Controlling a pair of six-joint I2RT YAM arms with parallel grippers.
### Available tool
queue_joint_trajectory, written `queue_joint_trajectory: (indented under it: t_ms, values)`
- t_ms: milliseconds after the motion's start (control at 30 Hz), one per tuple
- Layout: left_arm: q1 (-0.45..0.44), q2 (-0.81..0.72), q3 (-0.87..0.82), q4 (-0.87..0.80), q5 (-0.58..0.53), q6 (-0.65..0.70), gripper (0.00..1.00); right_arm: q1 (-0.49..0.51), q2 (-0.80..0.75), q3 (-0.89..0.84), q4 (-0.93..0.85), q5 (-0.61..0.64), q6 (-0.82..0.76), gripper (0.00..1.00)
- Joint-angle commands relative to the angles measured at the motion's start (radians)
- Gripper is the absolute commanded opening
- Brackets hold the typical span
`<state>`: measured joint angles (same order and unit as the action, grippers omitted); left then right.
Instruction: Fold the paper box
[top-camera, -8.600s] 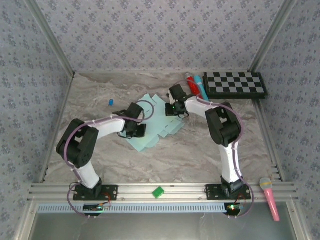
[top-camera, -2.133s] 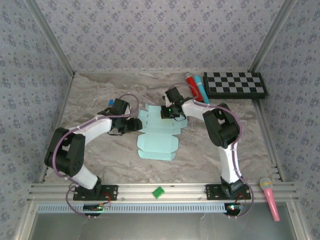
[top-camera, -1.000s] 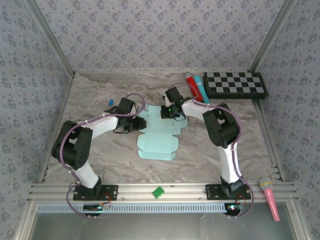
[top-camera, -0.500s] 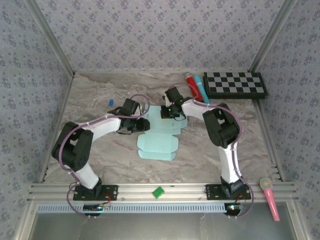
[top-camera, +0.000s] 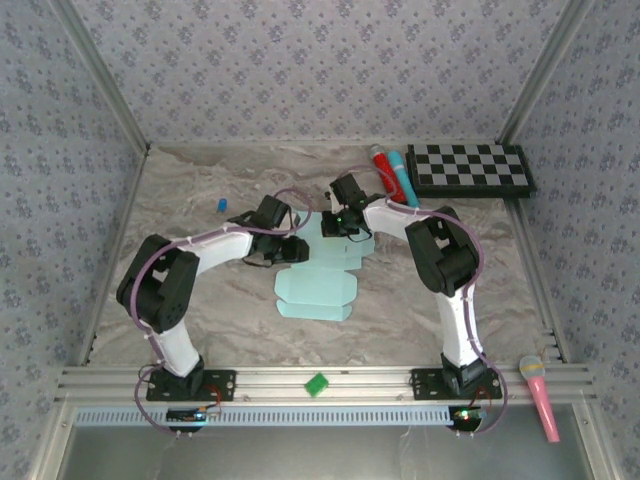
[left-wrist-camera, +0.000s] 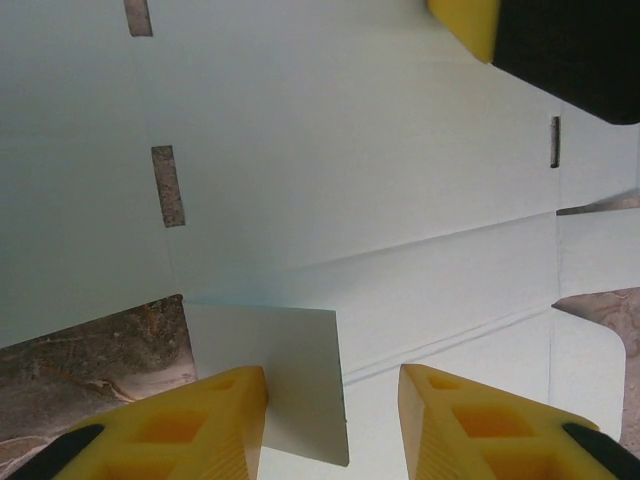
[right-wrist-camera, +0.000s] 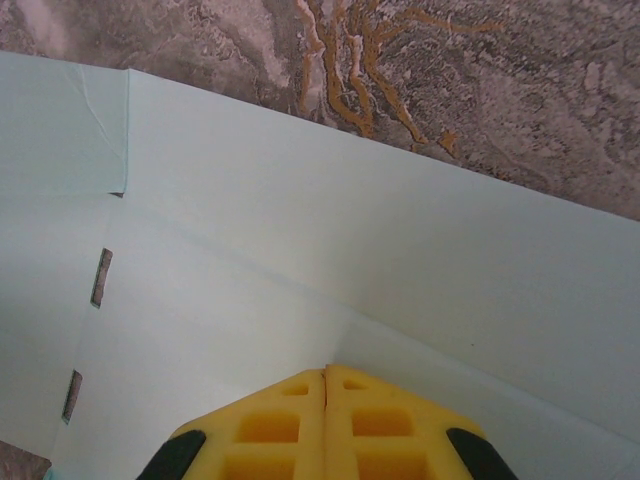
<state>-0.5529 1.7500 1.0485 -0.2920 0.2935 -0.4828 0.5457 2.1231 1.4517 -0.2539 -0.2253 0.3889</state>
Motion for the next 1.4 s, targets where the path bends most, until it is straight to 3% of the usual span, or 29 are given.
queue_joint_trajectory:
  t_ms: [0, 367, 633, 1067, 1367]
  values:
    - [-0.008, -0.021, 0.030, -0.052, -0.048, 0.032, 0.40, 0.013, 0.034, -0.011, -0.086, -0.001, 0.015, 0.06]
    - [-0.010, -0.204, 0.006, -0.107, -0.229, 0.045, 0.40, 0.014, -0.022, -0.005, -0.069, -0.020, 0.030, 0.06]
    - [-0.086, -0.167, 0.032, -0.111, -0.215, 0.007, 0.00, -0.004, -0.077, 0.030, -0.103, -0.033, -0.037, 0.18]
    - [-0.198, -0.083, -0.070, -0.053, -0.201, -0.077, 0.00, -0.087, 0.058, 0.304, -0.338, -0.140, -0.335, 0.46]
    - [-0.198, -0.068, -0.142, -0.030, -0.242, -0.092, 0.00, -0.097, 0.210, 0.528, -0.515, -0.162, -0.616, 0.52]
